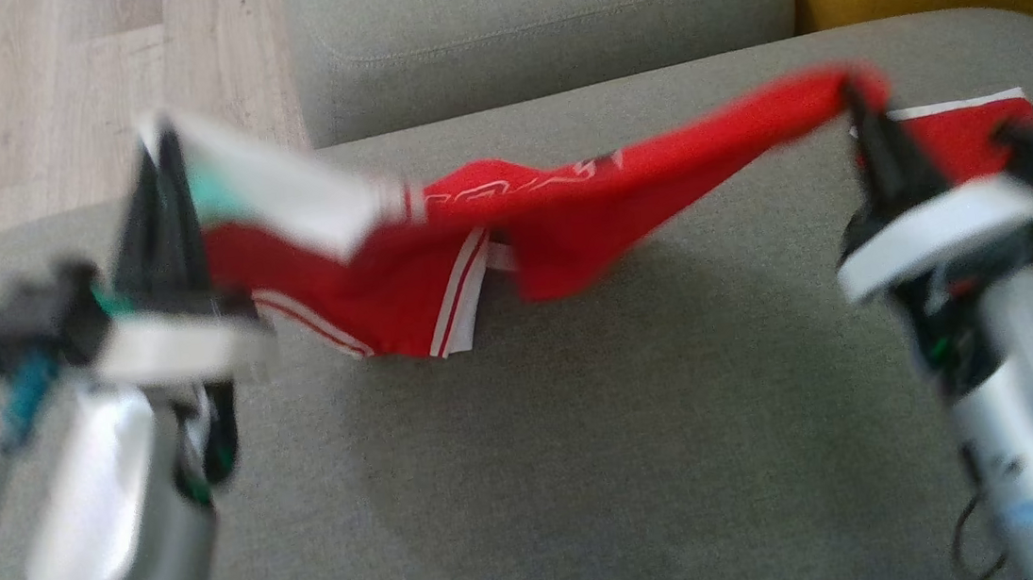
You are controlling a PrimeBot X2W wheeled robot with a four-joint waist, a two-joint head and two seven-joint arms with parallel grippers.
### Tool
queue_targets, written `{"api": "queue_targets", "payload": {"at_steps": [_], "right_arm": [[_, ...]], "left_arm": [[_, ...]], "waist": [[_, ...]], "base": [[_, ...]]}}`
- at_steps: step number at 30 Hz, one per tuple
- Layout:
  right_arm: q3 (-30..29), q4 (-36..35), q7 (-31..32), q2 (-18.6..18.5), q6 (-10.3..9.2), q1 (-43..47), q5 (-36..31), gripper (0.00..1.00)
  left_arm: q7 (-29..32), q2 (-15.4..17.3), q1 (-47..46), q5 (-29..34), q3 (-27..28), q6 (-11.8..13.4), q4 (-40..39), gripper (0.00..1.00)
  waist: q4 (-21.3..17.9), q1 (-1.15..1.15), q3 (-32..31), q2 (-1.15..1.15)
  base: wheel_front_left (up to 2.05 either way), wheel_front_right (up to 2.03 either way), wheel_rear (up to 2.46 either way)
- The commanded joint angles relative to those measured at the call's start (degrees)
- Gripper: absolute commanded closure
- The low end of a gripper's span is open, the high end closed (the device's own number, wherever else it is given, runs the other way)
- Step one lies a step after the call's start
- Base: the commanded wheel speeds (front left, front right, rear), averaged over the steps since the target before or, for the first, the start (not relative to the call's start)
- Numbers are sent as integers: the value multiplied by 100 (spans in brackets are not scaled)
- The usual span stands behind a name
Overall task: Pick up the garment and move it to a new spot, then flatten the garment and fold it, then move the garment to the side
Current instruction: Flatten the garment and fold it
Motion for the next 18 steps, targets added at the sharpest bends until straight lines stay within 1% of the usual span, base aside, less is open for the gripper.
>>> {"api": "queue_targets", "payload": {"at_steps": [1,2,3,7,11,12,15,18], "right_arm": [[20,-455,141,-167,-11,-443,63,100],[-27,-593,234,-244,-11,-543,84,100],[-27,-593,234,-244,-11,-543,84,100],[-77,-1093,567,-505,-11,-916,53,100],[-54,-1628,870,-763,-11,-1092,-33,100],[-108,-1957,1051,-839,-11,-1043,-53,100],[-268,-2516,1356,-870,-11,-796,-52,100],[-491,-3040,1695,-785,-11,-468,-8,100]], "left_arm": [[90,213,-691,-39,293,-52,-313,100],[145,235,-870,-50,298,-79,-367,100],[145,235,-870,-50,298,-79,-367,100],[372,341,-1500,-119,354,-175,-589,100],[573,555,-1950,-69,419,-207,-961,100],[693,654,-2084,-51,446,-205,-1188,100],[987,734,-2103,-108,442,-193,-1522,100],[1358,801,-1939,-203,419,-149,-1863,100]], "waist": [[25,0,-43,0],[34,0,-66,0],[34,0,-66,0],[50,0,-127,0],[54,0,-171,0],[64,0,-175,0],[81,0,-145,0],[69,0,-33,0]], "base": [[0,0,0],[0,0,0],[0,0,0],[0,0,0],[0,0,0],[0,0,0],[0,0,0],[0,0,0]]}}
